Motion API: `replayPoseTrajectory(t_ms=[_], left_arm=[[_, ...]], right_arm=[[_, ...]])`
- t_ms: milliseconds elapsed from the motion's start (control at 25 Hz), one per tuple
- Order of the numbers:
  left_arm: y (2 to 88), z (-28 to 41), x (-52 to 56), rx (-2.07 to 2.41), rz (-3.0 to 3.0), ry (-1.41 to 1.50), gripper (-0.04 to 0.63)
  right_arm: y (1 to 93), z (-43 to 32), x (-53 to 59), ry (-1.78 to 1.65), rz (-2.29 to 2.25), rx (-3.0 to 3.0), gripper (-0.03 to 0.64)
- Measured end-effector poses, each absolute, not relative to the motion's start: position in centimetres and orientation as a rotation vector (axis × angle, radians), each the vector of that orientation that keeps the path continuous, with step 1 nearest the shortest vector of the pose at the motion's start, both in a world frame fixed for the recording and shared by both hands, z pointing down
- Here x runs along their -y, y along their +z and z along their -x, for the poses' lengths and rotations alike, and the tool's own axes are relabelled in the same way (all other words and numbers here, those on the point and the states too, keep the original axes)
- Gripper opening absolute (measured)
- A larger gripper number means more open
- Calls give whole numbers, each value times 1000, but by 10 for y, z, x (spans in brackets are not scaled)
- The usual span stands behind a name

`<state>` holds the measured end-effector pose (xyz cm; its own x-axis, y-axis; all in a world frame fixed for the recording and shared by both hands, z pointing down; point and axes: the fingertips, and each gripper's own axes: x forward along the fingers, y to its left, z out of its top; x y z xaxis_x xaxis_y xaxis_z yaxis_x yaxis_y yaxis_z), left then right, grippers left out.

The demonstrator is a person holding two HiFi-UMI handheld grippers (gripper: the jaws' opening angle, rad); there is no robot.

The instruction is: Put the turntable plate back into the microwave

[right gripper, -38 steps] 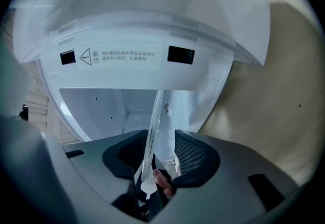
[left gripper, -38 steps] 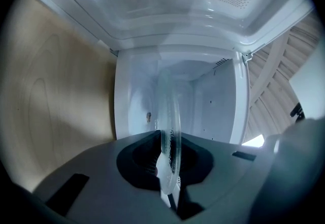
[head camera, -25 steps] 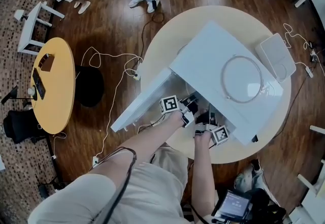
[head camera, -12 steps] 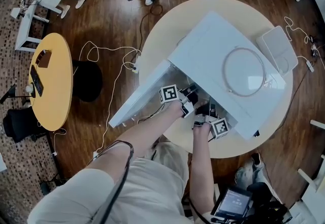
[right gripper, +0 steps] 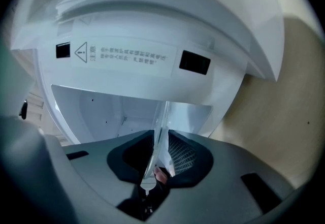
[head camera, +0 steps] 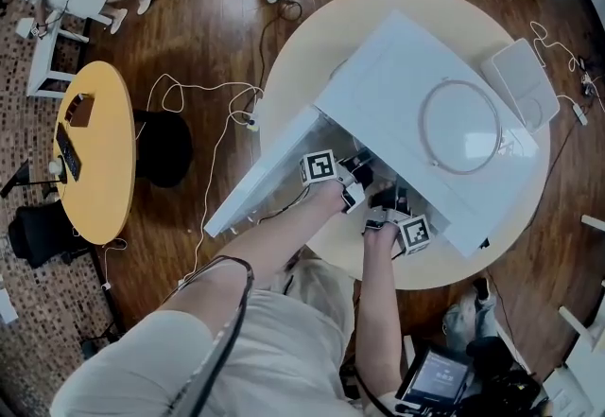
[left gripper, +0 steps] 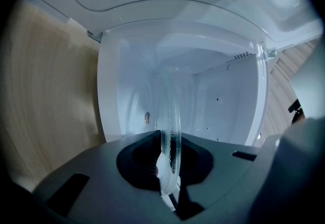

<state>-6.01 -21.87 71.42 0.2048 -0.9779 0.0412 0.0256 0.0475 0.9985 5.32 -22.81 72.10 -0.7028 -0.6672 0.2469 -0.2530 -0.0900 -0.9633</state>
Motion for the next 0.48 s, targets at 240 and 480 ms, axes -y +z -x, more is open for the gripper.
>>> replayPoseTrajectory(t_ms=[240,480], left_arm=[[709,62,218,1062,-1246,-1019,32],[705,64,225,1063,-1252,-1024,32]], right_arm=[[712,-50,227,-1855,999,-1860,85],[712,-53,236,-1818,1028,-1860,74]])
